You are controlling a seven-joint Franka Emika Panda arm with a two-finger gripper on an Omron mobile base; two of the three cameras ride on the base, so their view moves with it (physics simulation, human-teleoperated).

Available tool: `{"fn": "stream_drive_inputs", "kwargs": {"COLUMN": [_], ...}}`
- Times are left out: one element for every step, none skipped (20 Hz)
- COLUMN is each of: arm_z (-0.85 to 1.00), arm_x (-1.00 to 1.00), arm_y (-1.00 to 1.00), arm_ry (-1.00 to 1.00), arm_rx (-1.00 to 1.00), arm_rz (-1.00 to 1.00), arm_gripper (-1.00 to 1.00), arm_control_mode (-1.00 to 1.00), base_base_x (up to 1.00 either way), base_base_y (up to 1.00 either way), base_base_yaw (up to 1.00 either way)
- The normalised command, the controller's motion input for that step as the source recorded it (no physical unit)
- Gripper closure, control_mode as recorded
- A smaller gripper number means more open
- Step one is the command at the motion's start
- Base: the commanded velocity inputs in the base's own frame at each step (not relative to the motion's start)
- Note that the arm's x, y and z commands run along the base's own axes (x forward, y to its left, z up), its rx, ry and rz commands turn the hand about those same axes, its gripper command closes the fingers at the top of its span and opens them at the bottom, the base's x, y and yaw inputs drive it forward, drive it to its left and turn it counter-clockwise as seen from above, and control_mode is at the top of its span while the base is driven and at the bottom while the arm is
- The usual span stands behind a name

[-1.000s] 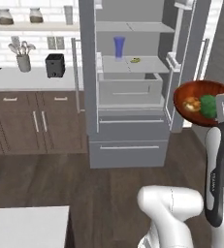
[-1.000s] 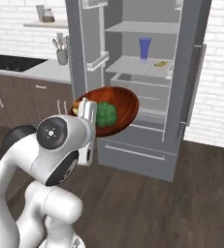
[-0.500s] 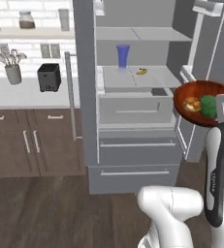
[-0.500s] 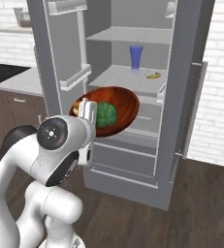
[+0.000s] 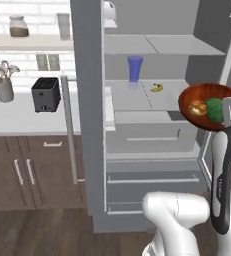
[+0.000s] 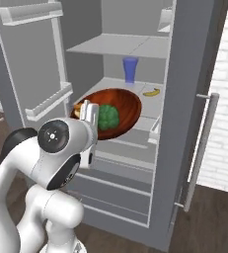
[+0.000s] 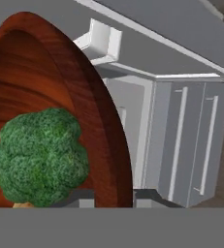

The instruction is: Pick the chicken drumstick and broccoli from their plates and place them in the bowl. Then put the bowl in the fridge.

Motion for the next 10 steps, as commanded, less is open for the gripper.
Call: {"fn": "stream_drive_inputs", "kwargs": {"arm_z": [0.00,0.00,0.00,0.00,0.00,0.00,0.00,0.00,0.00,0.00], "arm_x": [0.00,0.00,0.00,0.00,0.00,0.00,0.00,0.00,0.00,0.00], "arm_y": [0.00,0.00,0.00,0.00,0.00,0.00,0.00,0.00,0.00,0.00], "arm_ry": [0.00,0.00,0.00,0.00,0.00,0.00,0.00,0.00,0.00,0.00], "arm_rx": [0.00,0.00,0.00,0.00,0.00,0.00,0.00,0.00,0.00,0.00], "arm_rz": [0.00,0.00,0.00,0.00,0.00,0.00,0.00,0.00,0.00,0.00], "arm_gripper": [1.00,1.00,1.00,1.00,1.00,1.00,1.00,1.00,1.00,1.00], "arm_control_mode": [1.00,1.00,1.00,1.00,1.00,1.00,1.00,1.00,1.00,1.00], "base_base_x": [0.57,0.33,0.31,0.36,0.49,0.50,0.44,0.37,0.41,0.54], "base_base_y": [0.57,0.74,0.66,0.65,0.46,0.29,0.08,0.00,-0.01,-0.11], "base_base_yaw": [0.00,0.00,0.00,0.00,0.00,0.00,0.02,0.02,0.03,0.03]}}
